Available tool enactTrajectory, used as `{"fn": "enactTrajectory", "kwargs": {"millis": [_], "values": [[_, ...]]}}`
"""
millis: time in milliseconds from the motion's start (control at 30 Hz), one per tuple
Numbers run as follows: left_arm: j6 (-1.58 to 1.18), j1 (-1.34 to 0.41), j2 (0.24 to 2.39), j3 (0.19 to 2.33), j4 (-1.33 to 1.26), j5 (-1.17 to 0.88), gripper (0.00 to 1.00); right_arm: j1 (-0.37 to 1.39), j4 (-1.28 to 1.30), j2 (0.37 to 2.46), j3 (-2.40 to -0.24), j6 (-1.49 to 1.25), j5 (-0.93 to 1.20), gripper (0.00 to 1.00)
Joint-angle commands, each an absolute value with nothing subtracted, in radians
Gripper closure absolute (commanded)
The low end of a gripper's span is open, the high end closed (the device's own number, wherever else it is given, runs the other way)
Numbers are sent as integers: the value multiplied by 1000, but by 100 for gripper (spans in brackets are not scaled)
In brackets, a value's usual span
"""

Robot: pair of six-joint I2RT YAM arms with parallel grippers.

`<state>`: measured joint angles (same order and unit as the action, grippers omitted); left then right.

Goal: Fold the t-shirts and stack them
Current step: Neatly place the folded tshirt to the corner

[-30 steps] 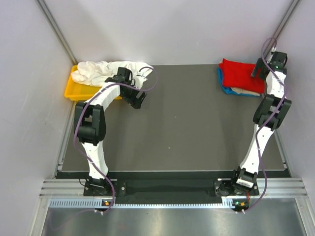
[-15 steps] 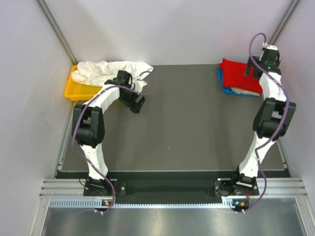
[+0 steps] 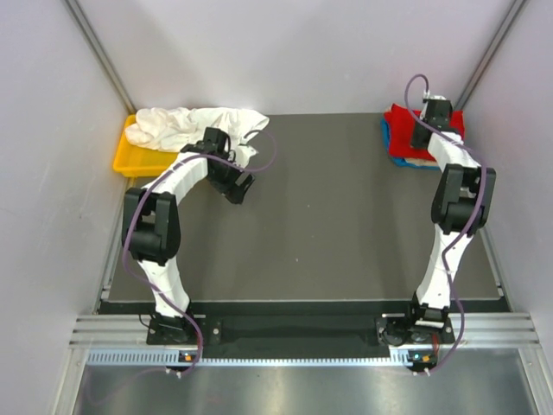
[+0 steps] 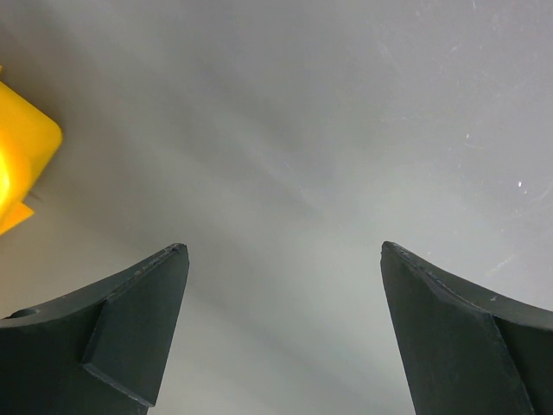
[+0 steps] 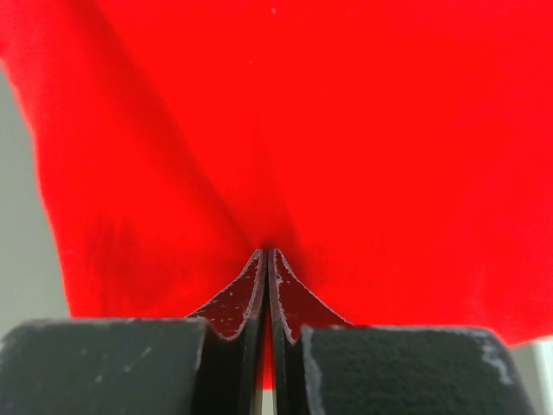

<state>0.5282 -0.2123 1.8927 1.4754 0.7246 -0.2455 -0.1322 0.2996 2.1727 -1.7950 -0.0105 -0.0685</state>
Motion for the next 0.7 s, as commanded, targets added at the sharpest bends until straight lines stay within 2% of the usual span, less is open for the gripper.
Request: {"fn": "enactTrajectory", "kwargs": {"millis": [0,67,100,133,167,200,300,333,433,467,667], "values": [[549,-213,1862,1465,706,-247,3,-133,310,2181,-1802,-54,-17,100],[542,-215,1859,1465,707,-250,3,-133,340,2190,-1830,-54,-29,99],[531,-212,1849,1462,707,-258,4,-133,365,2178,-1850,-55,-35,94],[528,-212,1835,1457,709,-264,3,-133,368,2162,-1848,-58,-43,83],[526,-207,1819,1441,710,-276,4,-132,368,2140,-1842,-60,-49,59],[525,-204,1774,1427,709,-290,4,-132,368,2081,-1820,-63,-54,48],[488,-167,1644,1335,672,-347,3,-126,374,1916,-1738,-97,-61,4],[474,-157,1611,1275,660,-356,1,-120,374,1867,-1702,-103,-64,0],[410,-118,1493,1147,609,-322,1,-75,344,1628,-1482,-136,-95,0],[390,-109,1467,1114,582,-284,1,-60,322,1492,-1336,-150,-97,0],[314,-67,1258,859,479,-180,1,112,186,1029,-814,-281,-78,0]]}}
